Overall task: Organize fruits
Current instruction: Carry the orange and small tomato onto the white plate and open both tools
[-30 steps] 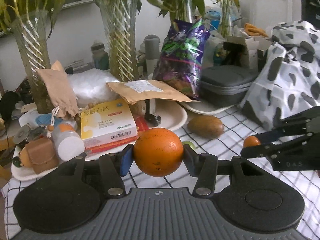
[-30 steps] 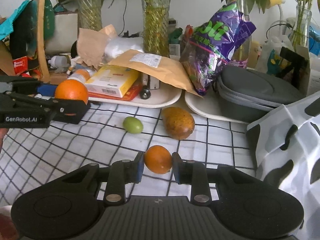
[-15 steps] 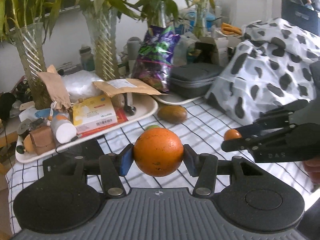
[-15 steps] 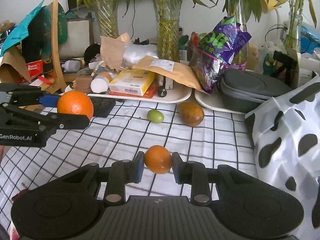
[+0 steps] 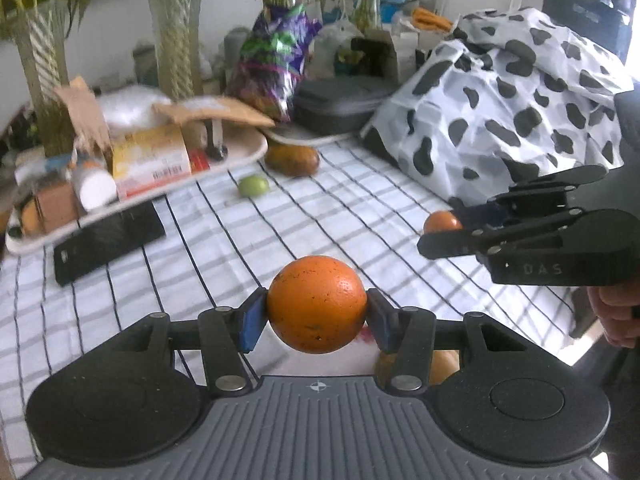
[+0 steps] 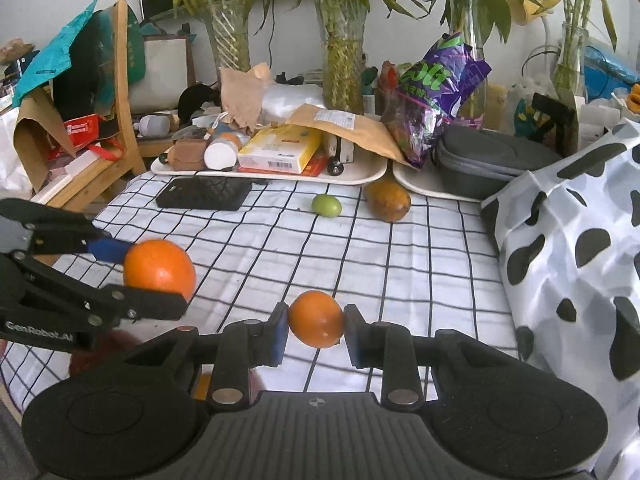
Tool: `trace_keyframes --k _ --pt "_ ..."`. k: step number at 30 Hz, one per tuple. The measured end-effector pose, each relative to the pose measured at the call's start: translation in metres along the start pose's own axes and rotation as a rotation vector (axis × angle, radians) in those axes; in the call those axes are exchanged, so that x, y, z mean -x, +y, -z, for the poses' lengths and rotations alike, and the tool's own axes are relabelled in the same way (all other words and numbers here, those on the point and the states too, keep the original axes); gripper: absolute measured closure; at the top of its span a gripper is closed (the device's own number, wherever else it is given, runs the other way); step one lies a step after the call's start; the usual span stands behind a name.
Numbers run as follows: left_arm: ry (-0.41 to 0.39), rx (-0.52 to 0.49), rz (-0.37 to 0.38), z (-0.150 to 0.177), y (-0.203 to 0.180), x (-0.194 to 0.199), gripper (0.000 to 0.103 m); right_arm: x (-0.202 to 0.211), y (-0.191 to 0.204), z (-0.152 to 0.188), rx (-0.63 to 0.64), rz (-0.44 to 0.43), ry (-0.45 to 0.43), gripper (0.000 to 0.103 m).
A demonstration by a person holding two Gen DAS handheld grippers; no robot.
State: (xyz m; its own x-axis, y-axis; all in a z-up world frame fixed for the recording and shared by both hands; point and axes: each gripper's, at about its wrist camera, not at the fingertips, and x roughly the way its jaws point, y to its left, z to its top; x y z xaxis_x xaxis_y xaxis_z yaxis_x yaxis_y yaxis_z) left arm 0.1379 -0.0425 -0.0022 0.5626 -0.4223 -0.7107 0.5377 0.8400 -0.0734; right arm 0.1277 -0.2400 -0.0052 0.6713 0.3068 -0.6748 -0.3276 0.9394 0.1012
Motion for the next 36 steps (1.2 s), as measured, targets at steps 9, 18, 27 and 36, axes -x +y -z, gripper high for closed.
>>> trace_keyframes --k 9,18,27,36 --pt "0.102 0.069 0.067 0.011 0.002 -0.015 0.053 0.012 0.007 0.011 0.006 -0.009 0.006 0.073" --pt "0.046 0.045 0.074 0.010 -0.004 -0.006 0.035 0.020 0.012 0.019 -0.004 -0.041 0.024 0.073" --pt "-0.057 0.080 0.021 0.011 -0.009 0.019 0.032 0.029 0.022 0.032 0.004 -0.041 0.041 0.073" --pt "-0.107 0.081 -0.057 0.027 -0.020 0.052 0.032 0.040 0.034 0.047 0.014 -0.065 0.066 0.073"
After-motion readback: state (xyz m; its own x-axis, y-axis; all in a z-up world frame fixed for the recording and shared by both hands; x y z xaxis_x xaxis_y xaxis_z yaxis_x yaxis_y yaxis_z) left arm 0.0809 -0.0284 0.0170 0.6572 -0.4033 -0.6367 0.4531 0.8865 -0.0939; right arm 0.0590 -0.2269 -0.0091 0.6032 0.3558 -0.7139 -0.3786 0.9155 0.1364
